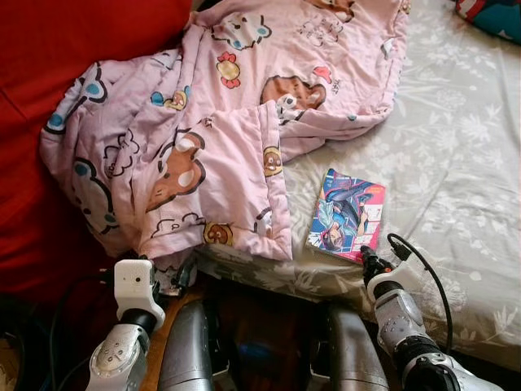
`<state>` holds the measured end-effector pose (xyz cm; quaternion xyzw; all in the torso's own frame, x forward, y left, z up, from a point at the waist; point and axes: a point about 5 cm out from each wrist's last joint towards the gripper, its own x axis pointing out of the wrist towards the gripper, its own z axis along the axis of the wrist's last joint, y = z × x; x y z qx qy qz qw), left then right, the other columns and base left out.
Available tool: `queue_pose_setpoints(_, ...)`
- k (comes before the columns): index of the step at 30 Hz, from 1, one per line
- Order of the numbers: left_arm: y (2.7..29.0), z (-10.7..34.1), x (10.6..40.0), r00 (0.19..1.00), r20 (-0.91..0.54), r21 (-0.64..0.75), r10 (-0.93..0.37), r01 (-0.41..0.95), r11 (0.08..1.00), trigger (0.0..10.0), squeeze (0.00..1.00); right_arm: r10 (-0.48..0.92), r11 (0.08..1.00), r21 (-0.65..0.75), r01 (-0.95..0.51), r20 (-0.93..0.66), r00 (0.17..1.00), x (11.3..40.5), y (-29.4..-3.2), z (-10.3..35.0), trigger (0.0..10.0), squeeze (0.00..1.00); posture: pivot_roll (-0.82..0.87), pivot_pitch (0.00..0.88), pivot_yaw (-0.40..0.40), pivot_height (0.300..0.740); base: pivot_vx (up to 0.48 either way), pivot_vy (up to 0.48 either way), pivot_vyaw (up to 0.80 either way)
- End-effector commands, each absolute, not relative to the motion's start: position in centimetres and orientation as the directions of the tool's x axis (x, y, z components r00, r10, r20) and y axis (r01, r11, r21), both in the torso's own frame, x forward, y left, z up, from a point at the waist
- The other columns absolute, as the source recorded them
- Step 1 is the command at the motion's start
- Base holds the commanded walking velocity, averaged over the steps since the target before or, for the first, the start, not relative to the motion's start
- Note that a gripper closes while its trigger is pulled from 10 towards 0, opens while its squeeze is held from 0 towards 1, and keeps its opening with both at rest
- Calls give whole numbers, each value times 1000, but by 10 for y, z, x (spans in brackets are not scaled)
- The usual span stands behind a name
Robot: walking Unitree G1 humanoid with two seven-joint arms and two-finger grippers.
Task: Clean up the room
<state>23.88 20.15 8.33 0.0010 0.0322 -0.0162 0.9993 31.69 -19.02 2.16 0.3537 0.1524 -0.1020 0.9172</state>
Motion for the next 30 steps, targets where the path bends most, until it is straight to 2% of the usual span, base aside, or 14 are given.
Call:
queue_pose_setpoints(1,204,81,233,995,-92,16,-27,28,999,10000,0,-60,705,631,323,-401,914,306,-187,8,10000,0,76,347,-17,580,0,0,0)
queue_pose_setpoints(8,205,81,229,994,-107,19,-29,31,999,10000,0,6,638,713,289,-381,925,303,-179,5,10000,0,79,354,-11,580,0,0,0)
queue_pose_setpoints(16,207,82,222,992,-124,26,-26,30,999,10000,0,51,481,823,302,-371,927,292,-171,-7,10000,0,103,371,-4,580,0,0,0)
queue_pose_setpoints(22,209,82,220,991,-133,32,-20,25,999,10000,0,54,449,853,266,-322,945,297,-169,-1,10000,0,107,379,-1,580,0,0,0)
queue_pose_setpoints(24,209,82,220,991,-134,32,-20,25,999,10000,0,48,436,863,255,-305,951,299,-169,1,1647,0,107,379,-1,580,0,0,0)
queue_pose_setpoints(25,208,82,220,991,-136,32,-20,24,999,10000,0,48,432,868,244,-292,955,300,-170,3,0,0,107,379,-1,580,0,0,0)
queue_pose_setpoints(30,208,81,219,990,-141,33,-19,24,999,10000,0,50,431,875,222,-269,962,302,-172,6,0,0,104,379,-3,580,0,0,0)
